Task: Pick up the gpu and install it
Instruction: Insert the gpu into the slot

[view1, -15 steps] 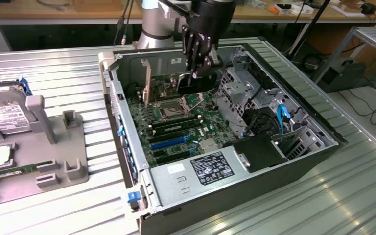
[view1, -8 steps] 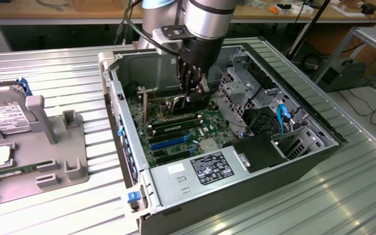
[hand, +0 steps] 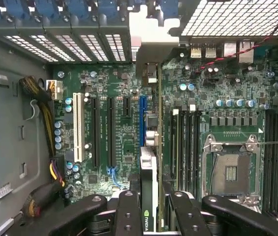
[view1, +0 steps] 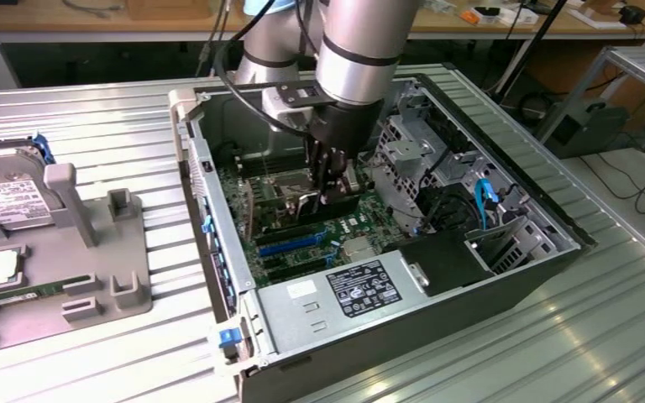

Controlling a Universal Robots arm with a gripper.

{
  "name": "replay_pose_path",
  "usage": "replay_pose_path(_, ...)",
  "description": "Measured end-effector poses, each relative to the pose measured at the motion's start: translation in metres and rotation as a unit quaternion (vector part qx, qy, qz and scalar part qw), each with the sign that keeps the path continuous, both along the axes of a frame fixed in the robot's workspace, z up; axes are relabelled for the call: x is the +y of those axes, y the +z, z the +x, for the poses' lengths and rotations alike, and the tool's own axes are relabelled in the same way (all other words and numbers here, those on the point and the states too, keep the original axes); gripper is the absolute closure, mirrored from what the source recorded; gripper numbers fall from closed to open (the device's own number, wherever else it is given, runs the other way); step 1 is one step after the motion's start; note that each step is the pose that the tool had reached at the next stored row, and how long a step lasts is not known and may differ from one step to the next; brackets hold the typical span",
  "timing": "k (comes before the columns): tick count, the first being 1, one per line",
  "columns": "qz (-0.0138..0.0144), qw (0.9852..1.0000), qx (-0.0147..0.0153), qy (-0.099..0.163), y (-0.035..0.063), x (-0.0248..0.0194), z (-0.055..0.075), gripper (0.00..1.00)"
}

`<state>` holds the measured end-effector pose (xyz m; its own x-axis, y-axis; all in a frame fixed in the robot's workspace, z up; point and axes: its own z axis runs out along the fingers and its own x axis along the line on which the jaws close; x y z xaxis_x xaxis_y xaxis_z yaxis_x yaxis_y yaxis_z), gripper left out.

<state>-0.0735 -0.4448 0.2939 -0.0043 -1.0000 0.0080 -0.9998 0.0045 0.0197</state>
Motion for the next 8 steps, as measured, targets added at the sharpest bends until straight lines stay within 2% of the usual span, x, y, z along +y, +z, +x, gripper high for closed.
replay_pose_path(2,0.0,1.0,0.0,0.003,-0.007,-0.001,-0.01,0.73)
replay_pose_path(3,-0.0002,1.0,0.0,0.007,-0.0074,-0.0054,-0.012,0.73)
replay_pose_path(6,-0.0015,1.0,0.0,0.007,-0.0161,-0.0054,-0.023,0.73)
replay_pose_path(8,-0.0016,1.0,0.0,0.007,-0.0166,-0.0053,-0.024,0.73)
